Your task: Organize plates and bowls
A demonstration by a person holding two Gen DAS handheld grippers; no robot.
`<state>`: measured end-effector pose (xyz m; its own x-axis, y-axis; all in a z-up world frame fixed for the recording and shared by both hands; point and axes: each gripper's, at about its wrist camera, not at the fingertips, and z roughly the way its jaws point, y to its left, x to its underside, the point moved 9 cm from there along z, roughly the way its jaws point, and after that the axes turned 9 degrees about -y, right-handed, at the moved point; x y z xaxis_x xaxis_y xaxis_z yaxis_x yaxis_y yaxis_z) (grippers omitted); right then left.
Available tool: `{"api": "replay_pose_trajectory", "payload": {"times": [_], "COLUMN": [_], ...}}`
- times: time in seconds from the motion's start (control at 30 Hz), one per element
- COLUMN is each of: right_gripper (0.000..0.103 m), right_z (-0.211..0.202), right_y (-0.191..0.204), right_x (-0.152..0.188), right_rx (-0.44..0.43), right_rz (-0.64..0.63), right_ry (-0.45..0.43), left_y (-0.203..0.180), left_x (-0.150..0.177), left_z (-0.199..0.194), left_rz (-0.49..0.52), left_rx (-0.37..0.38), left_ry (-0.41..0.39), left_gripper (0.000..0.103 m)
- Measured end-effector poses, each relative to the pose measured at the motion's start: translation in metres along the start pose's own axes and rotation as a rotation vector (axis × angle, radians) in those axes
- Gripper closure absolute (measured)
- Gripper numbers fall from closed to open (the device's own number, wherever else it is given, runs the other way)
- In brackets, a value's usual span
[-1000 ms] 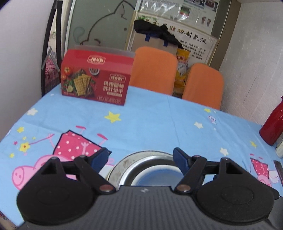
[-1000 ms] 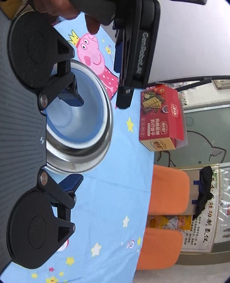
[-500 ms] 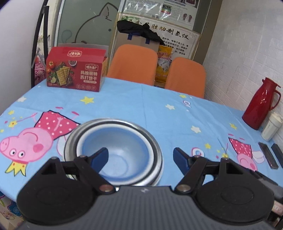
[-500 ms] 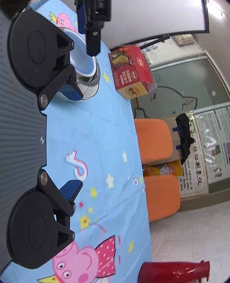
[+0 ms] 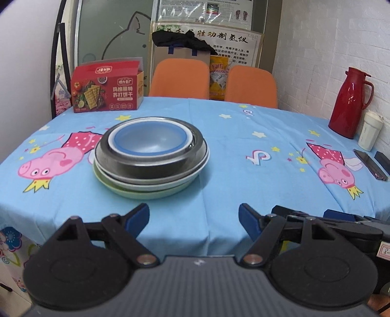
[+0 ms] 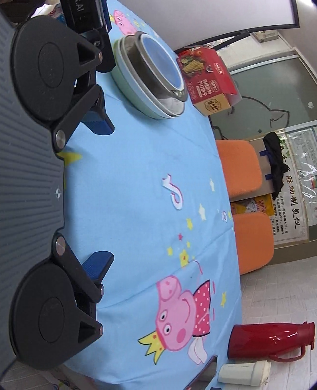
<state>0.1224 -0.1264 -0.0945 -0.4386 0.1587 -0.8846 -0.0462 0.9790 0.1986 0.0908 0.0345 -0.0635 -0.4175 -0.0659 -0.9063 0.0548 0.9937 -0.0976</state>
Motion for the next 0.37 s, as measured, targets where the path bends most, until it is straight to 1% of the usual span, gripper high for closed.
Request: {"api": "replay_pose_trajectory", "payload": {"times": [0.1,0.23,0.37], "right_gripper": [0.000,0.000,0.000], "right_z": [-0.014,-0.031,-0.039], "right_y": [0.004,0.006,0.007], "right_x": [0.004,0.000,-0.010], "right_rx": [-0.012,-0.029,-0.025], "right_rz": [-0.006,-0.001,-0.005], "right_ry": [-0.010,-0.047,-0.093], "left_y": [-0.002,-0.005,-0.008], "left_x": [0.005,0.002,0.002], "left_z": [-0.018,-0.037,-0.040], "left_rz": [0.011,0.025,0.025], "left_rx": [0.004,0.007,0.023], "left_ry": [-0.025,-0.082,-0.089], "left_gripper": [0.029,0.029,0.029]}}
